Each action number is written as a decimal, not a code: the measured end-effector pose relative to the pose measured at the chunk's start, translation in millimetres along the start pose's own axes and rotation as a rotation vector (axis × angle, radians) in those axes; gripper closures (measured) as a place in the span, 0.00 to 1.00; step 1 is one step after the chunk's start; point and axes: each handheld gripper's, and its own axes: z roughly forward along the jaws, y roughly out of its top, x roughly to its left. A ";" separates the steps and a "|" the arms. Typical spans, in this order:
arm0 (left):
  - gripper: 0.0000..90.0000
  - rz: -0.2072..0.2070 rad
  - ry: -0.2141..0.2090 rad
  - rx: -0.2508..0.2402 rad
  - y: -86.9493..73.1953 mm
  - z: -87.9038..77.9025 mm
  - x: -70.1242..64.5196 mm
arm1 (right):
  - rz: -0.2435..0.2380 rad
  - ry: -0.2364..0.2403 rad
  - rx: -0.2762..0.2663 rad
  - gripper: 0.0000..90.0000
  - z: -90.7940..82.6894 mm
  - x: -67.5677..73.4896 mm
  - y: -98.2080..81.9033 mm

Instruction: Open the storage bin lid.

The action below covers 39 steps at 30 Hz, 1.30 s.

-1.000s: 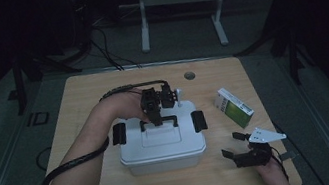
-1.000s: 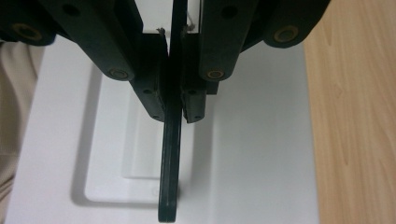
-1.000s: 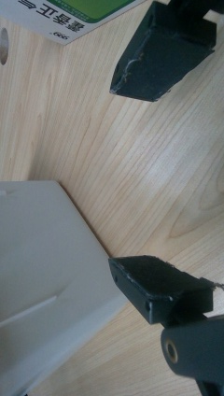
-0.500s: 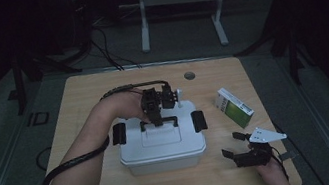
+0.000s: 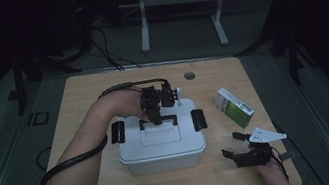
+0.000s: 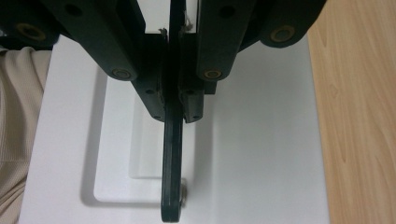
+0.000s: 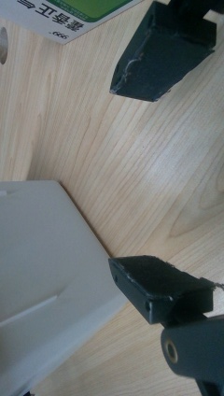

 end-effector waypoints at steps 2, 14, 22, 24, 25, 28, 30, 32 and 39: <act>0.93 -0.002 0.002 -0.008 -0.9 -2.9 -1.1 | 0.003 0.000 -0.003 0.16 -0.1 -0.4 -0.2; 0.93 -0.017 0.024 -0.021 -13.3 -18.9 -2.4 | 0.003 -0.002 0.000 0.16 0.1 -0.2 0.1; 0.93 -0.034 0.021 -0.030 -24.8 -24.4 -3.3 | -0.001 -0.005 0.004 0.16 0.7 0.2 0.4; 0.93 -0.037 0.023 -0.034 -27.8 -25.9 -3.3 | 0.000 -0.006 0.004 0.16 0.6 0.1 0.3; 0.93 -0.042 0.023 -0.035 -29.4 -26.9 -3.2 | 0.002 -0.006 0.004 0.16 0.6 0.2 0.4; 0.93 -0.052 0.019 -0.045 -34.4 -29.9 -4.0 | -0.001 -0.007 0.005 0.16 0.8 0.6 0.3; 0.93 -0.057 0.021 -0.047 -37.9 -31.7 -5.0 | -0.001 -0.008 0.007 0.16 1.0 0.5 0.2; 0.93 -0.065 0.018 -0.048 -42.0 -33.4 -5.6 | 0.000 -0.008 0.006 0.16 0.9 0.2 0.3; 0.93 -0.089 0.027 -0.063 -58.5 -37.0 -7.8 | -0.004 -0.010 0.009 0.16 1.8 0.6 -0.3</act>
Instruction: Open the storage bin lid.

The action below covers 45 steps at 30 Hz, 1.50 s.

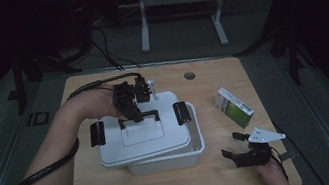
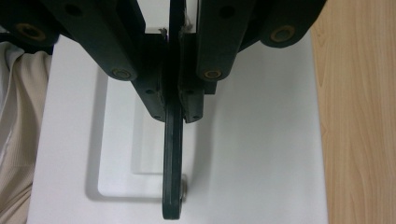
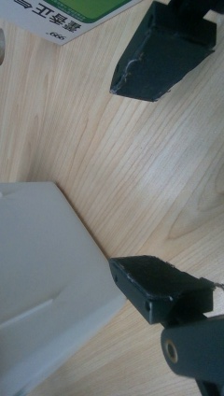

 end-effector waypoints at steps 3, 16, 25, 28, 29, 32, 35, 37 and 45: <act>0.93 -0.015 0.003 0.001 -7.6 -0.7 -0.4 | 0.000 -0.001 -0.001 0.16 -0.1 0.0 0.5; 0.93 -0.093 0.018 -0.002 -50.3 -7.4 -1.0 | -0.001 -0.005 0.005 0.16 0.3 0.3 0.7; 0.93 -0.142 0.028 -0.015 -76.0 -9.9 -3.1 | -0.005 -0.006 0.008 0.16 0.3 0.6 0.5; 0.93 -0.162 0.029 -0.014 -89.1 -11.4 -3.9 | -0.005 -0.008 0.010 0.16 0.8 0.4 0.2; 0.93 -0.174 0.029 -0.016 -92.9 -11.7 -3.8 | -0.006 -0.008 0.010 0.16 0.9 0.7 0.2; 0.93 -0.202 0.036 -0.013 -104.9 -11.1 -4.7 | -0.012 -0.009 0.013 0.16 1.3 1.1 0.1; 0.93 -0.227 0.032 -0.006 -116.2 -10.0 -5.9 | -0.009 -0.009 0.013 0.16 1.2 1.0 0.2; 0.93 -0.242 0.035 -0.006 -124.8 -11.0 -6.0 | -0.010 -0.008 0.013 0.16 1.2 1.0 0.3; 0.93 -0.313 0.069 -0.023 -159.7 -20.2 -8.7 | -0.011 -0.009 0.014 0.16 1.3 1.4 0.7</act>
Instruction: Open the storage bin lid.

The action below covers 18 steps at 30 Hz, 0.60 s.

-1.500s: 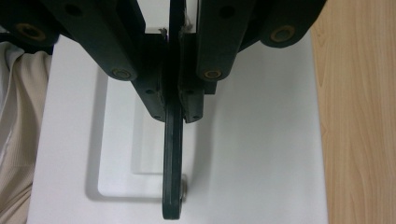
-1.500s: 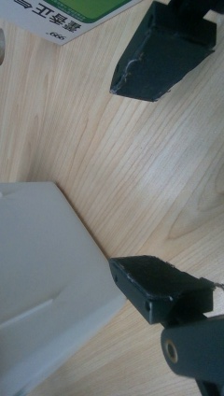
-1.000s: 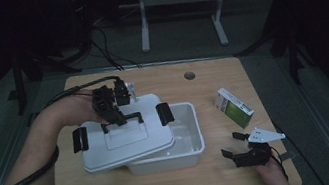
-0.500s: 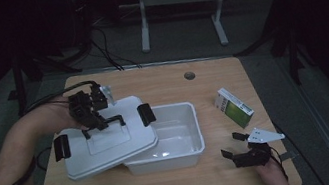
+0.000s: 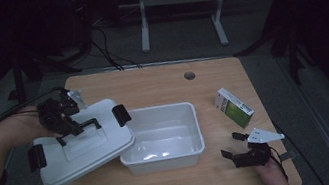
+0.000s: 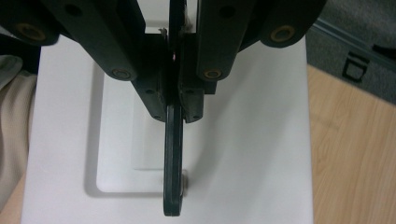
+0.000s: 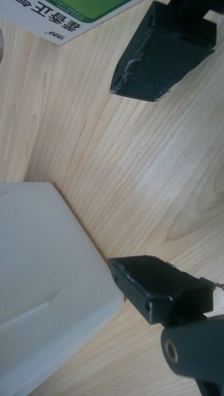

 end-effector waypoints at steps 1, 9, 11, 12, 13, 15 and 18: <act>0.93 -0.013 0.000 -0.001 -4.0 -0.7 1.4 | -0.001 0.000 0.001 0.16 0.2 -0.1 -0.1; 0.93 -0.062 0.012 -0.022 -31.3 5.2 5.2 | -0.003 0.000 0.003 0.16 0.4 0.1 -0.2; 0.93 -0.075 0.005 -0.025 -38.2 8.0 6.0 | -0.002 0.000 0.002 0.16 0.4 0.0 -0.3; 0.93 -0.085 0.003 -0.027 -41.8 9.4 6.4 | -0.001 0.001 0.002 0.16 0.3 0.1 -0.2; 0.93 -0.090 0.002 -0.027 -44.5 10.5 6.8 | 0.001 0.000 0.001 0.16 0.3 0.1 -0.2; 0.93 -0.108 0.005 -0.024 -52.2 12.9 8.1 | 0.000 0.000 0.003 0.16 0.4 0.2 -0.2; 0.93 -0.131 0.010 -0.031 -61.7 16.6 9.6 | -0.004 -0.002 0.006 0.16 0.8 0.3 -0.2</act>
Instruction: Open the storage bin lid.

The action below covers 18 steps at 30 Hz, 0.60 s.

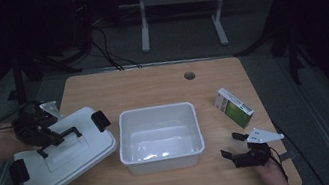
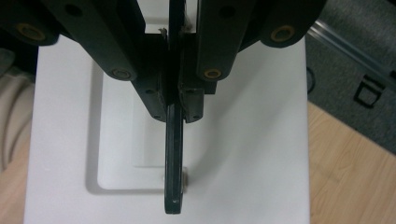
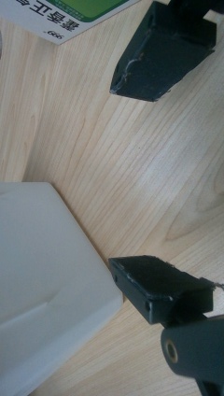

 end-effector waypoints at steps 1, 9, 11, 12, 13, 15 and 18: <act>0.93 -0.005 -0.002 -0.004 -2.4 1.0 0.9 | 0.001 0.000 0.000 0.16 0.0 0.1 0.1; 0.93 -0.044 0.007 -0.020 -17.4 24.5 9.8 | 0.001 -0.001 0.002 0.16 0.1 -0.2 -0.3; 0.93 -0.049 0.008 -0.027 -18.8 29.4 11.1 | 0.000 -0.002 0.002 0.16 0.3 0.0 -0.2; 0.93 -0.051 0.006 -0.030 -19.9 36.8 12.7 | -0.001 -0.001 0.002 0.16 0.4 0.3 -0.1; 0.93 -0.054 0.009 -0.030 -20.1 41.5 13.2 | -0.001 -0.001 0.003 0.16 0.5 0.4 -0.2; 0.93 -0.054 0.009 -0.027 -19.7 50.5 14.2 | -0.003 -0.002 0.005 0.16 0.6 0.5 -0.2; 0.93 -0.054 0.004 -0.029 -18.5 58.4 15.4 | 0.000 -0.001 0.004 0.16 0.4 0.5 -0.1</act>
